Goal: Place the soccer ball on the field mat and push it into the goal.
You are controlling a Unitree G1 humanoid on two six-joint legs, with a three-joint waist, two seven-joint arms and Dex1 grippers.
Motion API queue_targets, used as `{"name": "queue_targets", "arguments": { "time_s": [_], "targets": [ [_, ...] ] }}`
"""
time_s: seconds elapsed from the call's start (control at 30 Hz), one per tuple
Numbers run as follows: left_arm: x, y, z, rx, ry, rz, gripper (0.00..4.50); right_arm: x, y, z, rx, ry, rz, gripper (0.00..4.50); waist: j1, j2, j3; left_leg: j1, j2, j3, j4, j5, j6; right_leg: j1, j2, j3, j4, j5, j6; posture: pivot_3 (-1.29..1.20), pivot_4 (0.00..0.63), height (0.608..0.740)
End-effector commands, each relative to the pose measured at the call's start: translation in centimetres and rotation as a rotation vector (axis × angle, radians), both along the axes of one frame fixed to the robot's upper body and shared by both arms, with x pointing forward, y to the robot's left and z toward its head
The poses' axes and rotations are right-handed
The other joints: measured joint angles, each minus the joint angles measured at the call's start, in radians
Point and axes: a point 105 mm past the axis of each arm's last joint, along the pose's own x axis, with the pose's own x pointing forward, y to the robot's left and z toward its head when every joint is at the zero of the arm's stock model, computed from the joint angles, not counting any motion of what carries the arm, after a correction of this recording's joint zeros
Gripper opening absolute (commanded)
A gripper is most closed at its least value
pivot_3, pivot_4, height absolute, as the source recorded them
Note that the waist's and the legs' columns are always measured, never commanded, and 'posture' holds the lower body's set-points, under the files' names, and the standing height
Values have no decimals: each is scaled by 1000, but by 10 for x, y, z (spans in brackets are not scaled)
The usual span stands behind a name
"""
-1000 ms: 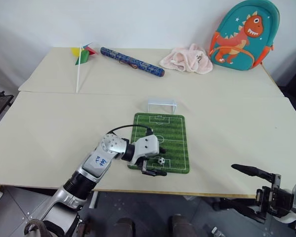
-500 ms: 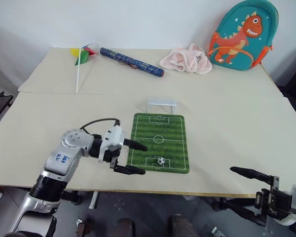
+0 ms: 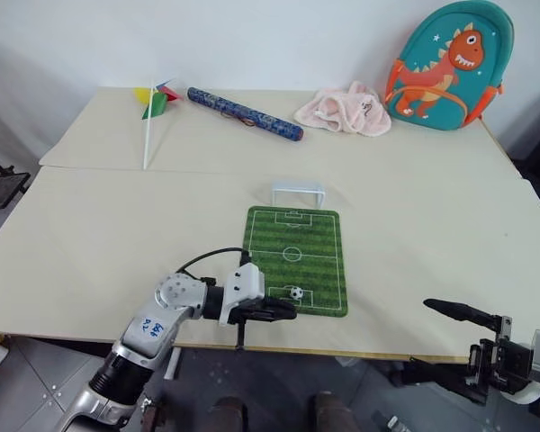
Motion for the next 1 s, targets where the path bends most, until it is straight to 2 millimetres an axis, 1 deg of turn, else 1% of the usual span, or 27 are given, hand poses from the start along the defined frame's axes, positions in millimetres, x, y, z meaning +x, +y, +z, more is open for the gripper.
{"name": "queue_targets", "arguments": {
  "time_s": [0.03,0.27,0.37,0.43,0.5,0.57,0.63,0.67,0.7,0.77,0.83,0.9,0.93,0.97,1.0],
  "targets": [
    [-5,-8,3,-13,-7,-56,310,-2,-3,3,-5,-22,-25,4500,2,0,0,0,0,0,0,0,0,0,0,0,0,0,0,0,150,740],
    [4,-27,-3,-8,34,-48,310,1,2,2,12,-37,-39,4500,3,0,0,0,-1,0,1,0,0,1,0,0,0,0,0,0,150,740],
    [18,-30,-9,21,11,31,310,1,3,4,14,-42,-43,4500,2,0,0,0,-1,0,1,0,0,0,0,0,0,0,0,0,150,740],
    [24,-31,-12,31,16,65,310,1,4,5,16,-45,-45,4500,2,0,0,0,-1,0,1,0,0,0,0,0,0,0,0,0,150,740],
    [37,-30,-13,38,-3,136,310,2,5,7,19,-50,-49,4500,3,0,0,0,-1,0,1,0,0,0,0,0,0,0,0,0,150,740],
    [55,-28,-4,2,-48,240,310,3,5,9,23,-56,-55,4500,4,0,0,0,-1,0,2,0,0,1,0,0,0,0,0,0,150,740],
    [66,-29,9,-61,-75,284,310,4,6,10,28,-58,-58,4500,4,0,0,0,-1,0,2,0,0,1,-1,0,0,0,1,0,150,740],
    [74,-29,23,-127,-117,312,310,4,7,9,32,-58,-56,4500,3,0,0,0,-1,0,2,0,0,1,-1,0,0,0,1,0,150,740],
    [77,-29,33,-173,-132,322,310,4,9,9,36,-55,-52,4500,3,0,0,0,-1,0,2,0,0,0,-1,0,0,0,1,0,150,740],
    [94,-19,50,-235,-214,427,310,4,13,8,44,-49,-45,4500,3,0,0,-1,-1,0,2,0,0,-1,0,0,1,0,1,0,150,740],
    [101,-9,57,-268,-222,477,310,3,16,8,55,-42,-38,4500,2,0,0,-1,-1,0,2,0,0,-1,0,0,1,0,1,0,150,740],
    [91,-5,68,-315,-266,409,310,2,19,7,58,-36,-27,4500,3,0,0,-1,-1,0,1,0,0,-1,0,0,1,0,1,0,150,740],
    [77,5,74,-351,-264,343,310,1,19,8,58,-35,-24,4500,1,0,0,-1,-1,0,1,0,0,-1,0,0,1,0,1,0,150,740],
    [64,20,74,-359,-220,283,310,2,19,9,58,-37,-23,4500,-1,0,0,-1,-1,0,1,1,0,-1,-1,0,0,0,1,0,150,740],
    [57,35,73,-343,-216,267,310,3,18,10,57,-40,-25,4500,-6,0,0,-1,0,1,0,0,-1,-1,-1,0,0,0,1,0,150,740]
  ]
}}
